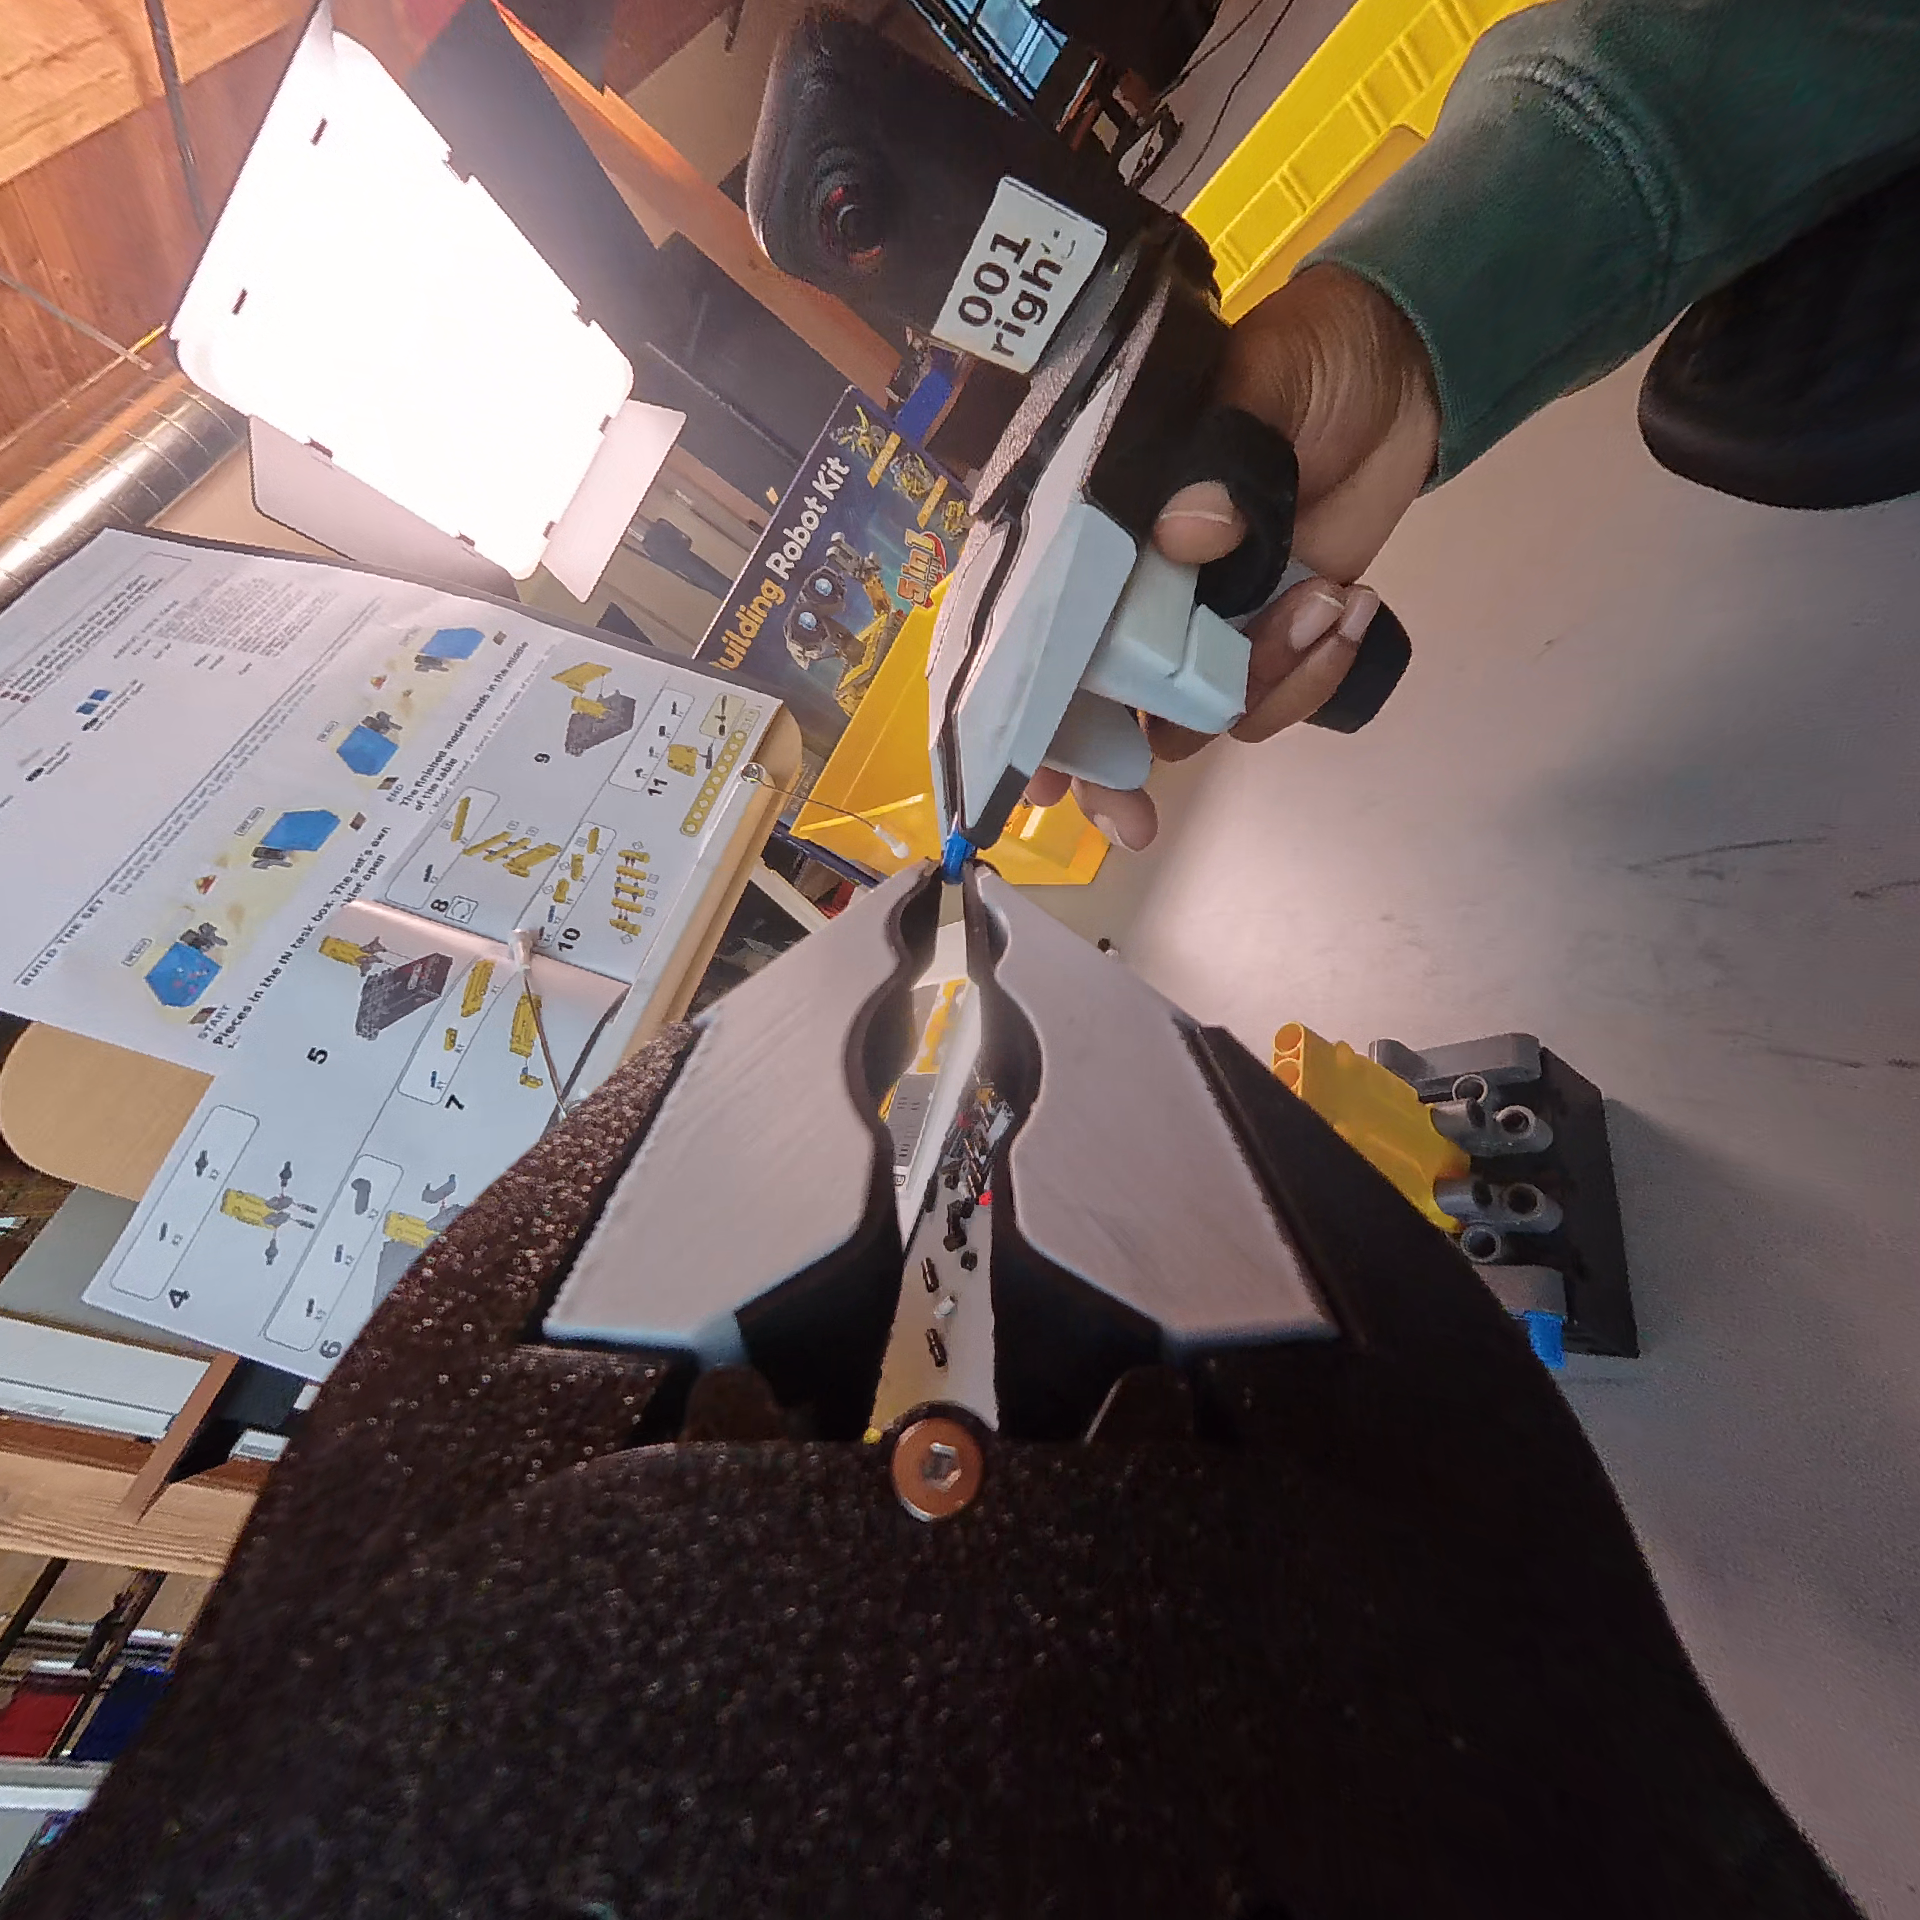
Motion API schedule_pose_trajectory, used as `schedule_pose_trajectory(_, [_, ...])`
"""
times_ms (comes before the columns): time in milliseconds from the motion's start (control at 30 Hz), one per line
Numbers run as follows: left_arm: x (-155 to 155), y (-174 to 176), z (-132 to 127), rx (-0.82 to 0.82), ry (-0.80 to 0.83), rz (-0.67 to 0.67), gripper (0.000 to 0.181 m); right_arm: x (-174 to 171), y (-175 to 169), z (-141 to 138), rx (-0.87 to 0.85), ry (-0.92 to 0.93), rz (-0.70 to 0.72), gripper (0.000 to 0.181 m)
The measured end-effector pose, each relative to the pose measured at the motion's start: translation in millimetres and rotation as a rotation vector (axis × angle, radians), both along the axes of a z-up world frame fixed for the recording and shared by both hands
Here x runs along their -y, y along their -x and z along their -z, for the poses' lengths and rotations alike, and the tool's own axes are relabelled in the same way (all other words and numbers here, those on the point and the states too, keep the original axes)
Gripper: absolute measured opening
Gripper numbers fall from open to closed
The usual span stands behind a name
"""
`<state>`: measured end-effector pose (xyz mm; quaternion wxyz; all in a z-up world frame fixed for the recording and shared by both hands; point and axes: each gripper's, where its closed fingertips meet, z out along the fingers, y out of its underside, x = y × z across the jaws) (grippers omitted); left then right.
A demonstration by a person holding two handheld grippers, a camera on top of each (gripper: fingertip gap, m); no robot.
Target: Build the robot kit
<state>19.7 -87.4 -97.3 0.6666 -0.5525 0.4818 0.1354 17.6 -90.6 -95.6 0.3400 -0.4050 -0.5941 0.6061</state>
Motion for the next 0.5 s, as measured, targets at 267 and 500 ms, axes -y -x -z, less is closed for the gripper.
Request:
schedule_pose_trajectory(267, [11.5, -9.2, -8.7, 0.368, 0.247, 0.222, 0.014, 5.8, -8.5, -12.1, -0.172, -0.196, 0.024, 0.004])
schedule_pose_trajectory(500, [25.2, -11.8, -18.7, 0.634, 0.475, 0.434, 0.015, 19.4, -16.2, -20.2, -0.236, -0.244, -0.025, 0.004])
